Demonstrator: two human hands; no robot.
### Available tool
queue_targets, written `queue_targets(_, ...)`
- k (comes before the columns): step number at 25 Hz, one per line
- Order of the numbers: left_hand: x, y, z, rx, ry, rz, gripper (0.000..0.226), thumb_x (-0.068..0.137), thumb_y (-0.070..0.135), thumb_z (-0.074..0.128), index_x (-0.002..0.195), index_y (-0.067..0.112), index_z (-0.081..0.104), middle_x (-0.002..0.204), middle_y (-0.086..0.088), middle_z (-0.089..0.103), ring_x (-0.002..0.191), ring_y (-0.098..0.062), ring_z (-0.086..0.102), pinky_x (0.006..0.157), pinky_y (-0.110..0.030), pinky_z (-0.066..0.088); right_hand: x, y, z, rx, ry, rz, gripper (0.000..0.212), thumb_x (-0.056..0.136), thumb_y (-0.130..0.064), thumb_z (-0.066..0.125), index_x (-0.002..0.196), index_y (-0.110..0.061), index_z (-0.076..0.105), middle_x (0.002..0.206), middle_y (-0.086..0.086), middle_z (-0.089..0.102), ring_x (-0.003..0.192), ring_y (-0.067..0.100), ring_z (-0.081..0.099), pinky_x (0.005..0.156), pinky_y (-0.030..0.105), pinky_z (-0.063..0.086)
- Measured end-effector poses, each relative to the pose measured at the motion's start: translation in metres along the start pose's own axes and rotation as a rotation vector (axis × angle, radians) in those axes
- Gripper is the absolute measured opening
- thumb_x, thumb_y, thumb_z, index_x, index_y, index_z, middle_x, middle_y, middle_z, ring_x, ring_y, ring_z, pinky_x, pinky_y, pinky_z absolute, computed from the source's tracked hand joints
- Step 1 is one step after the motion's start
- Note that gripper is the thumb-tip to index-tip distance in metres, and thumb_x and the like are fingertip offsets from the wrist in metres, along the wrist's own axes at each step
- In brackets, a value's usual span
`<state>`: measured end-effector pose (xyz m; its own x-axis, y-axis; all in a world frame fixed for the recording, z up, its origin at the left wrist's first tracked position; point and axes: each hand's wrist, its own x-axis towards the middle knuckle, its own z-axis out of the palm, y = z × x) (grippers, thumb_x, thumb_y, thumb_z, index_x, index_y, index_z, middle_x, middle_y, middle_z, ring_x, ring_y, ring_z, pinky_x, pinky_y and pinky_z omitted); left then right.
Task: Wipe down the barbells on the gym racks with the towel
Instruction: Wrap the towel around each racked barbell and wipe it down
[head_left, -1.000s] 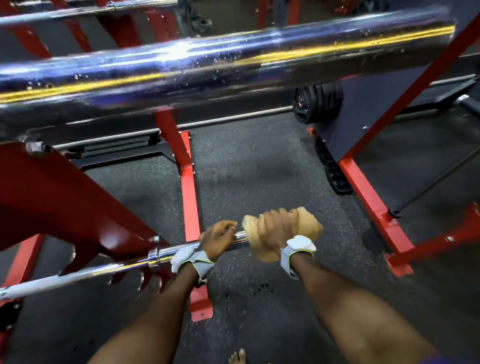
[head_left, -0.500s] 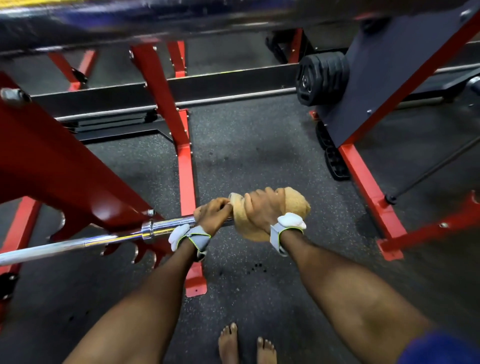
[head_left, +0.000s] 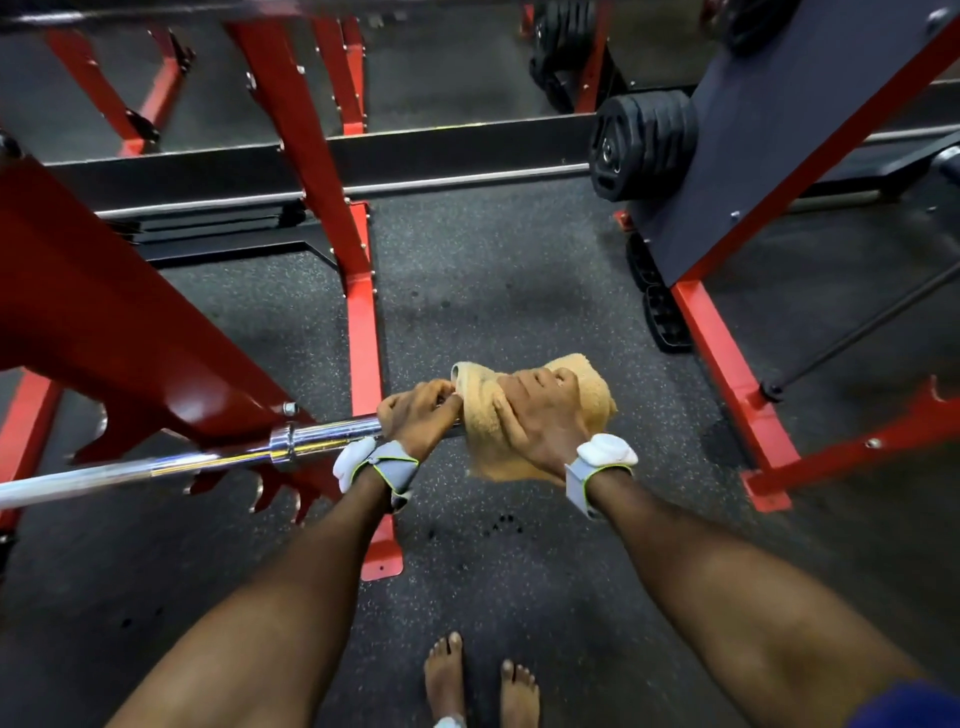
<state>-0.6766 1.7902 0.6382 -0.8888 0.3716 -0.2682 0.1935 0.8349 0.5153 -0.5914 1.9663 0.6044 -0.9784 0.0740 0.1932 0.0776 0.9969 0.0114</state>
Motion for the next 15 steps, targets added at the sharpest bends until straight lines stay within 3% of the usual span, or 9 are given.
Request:
queue_targets(2, 0.001, -0.002, 0.002, -0.012, 0.009, 0.022, 0.047, 0.081, 0.06, 0.033, 0.106, 0.039, 0.067, 0.116, 0.013, 0.066, 0.118, -0.01, 0.055, 0.086, -0.028, 0.019, -0.006, 0.029, -0.005, 0.006, -0.056, -0.039, 0.043, 0.097, -0.048, 0.029, 0.104, -0.021, 0.062, 0.098, 0.002, 0.063, 0.088, 0.027, 0.055, 0.082, 0.044, 0.035)
queue_targets(5, 0.004, -0.007, 0.005, -0.016, 0.038, 0.034, 0.028, 0.092, 0.054, 0.043, 0.102, 0.042, 0.068, 0.114, 0.017, 0.066, 0.116, -0.007, 0.055, 0.089, -0.03, 0.021, 0.013, 0.035, -0.006, 0.044, -0.142, 0.279, 0.042, 0.097, -0.045, 0.026, 0.087, -0.024, 0.061, 0.089, -0.001, 0.065, 0.087, 0.028, 0.057, 0.075, 0.04, 0.03)
queue_targets(7, 0.003, -0.007, 0.008, -0.006, 0.07, 0.034, 0.027, 0.093, 0.051, 0.045, 0.102, 0.04, 0.068, 0.114, 0.016, 0.066, 0.116, -0.008, 0.055, 0.09, -0.029, 0.021, 0.03, 0.003, -0.005, 0.045, -0.138, 0.378, 0.039, 0.096, -0.039, 0.034, 0.08, -0.021, 0.063, 0.083, 0.0, 0.068, 0.083, 0.026, 0.058, 0.075, 0.039, 0.028)
queue_targets(9, 0.004, -0.007, 0.01, -0.028, 0.099, 0.006, 0.028, 0.091, 0.048, 0.046, 0.1, 0.03, 0.066, 0.109, 0.012, 0.067, 0.114, -0.011, 0.056, 0.085, -0.026, 0.018, 0.031, -0.03, -0.008, 0.063, -0.077, 0.314, 0.036, 0.095, -0.037, 0.038, 0.074, -0.021, 0.062, 0.076, -0.001, 0.066, 0.075, 0.027, 0.058, 0.076, 0.041, 0.033)
queue_targets(13, 0.007, -0.012, 0.013, -0.093, 0.087, 0.003, 0.028, 0.09, 0.049, 0.046, 0.095, 0.029, 0.064, 0.103, 0.013, 0.068, 0.11, -0.01, 0.057, 0.086, -0.027, 0.018, 0.008, 0.004, -0.012, 0.073, -0.113, -0.035, 0.045, 0.097, -0.047, 0.025, 0.094, -0.022, 0.062, 0.09, 0.003, 0.064, 0.082, 0.029, 0.056, 0.078, 0.044, 0.037)
queue_targets(15, 0.007, -0.014, 0.011, -0.093, 0.079, 0.054, 0.03, 0.089, 0.052, 0.043, 0.097, 0.037, 0.068, 0.108, 0.017, 0.068, 0.112, -0.005, 0.056, 0.088, -0.027, 0.02, 0.012, 0.027, -0.011, 0.047, -0.092, 0.103, 0.046, 0.095, -0.047, 0.022, 0.087, -0.023, 0.061, 0.087, 0.002, 0.066, 0.081, 0.031, 0.059, 0.076, 0.043, 0.036)
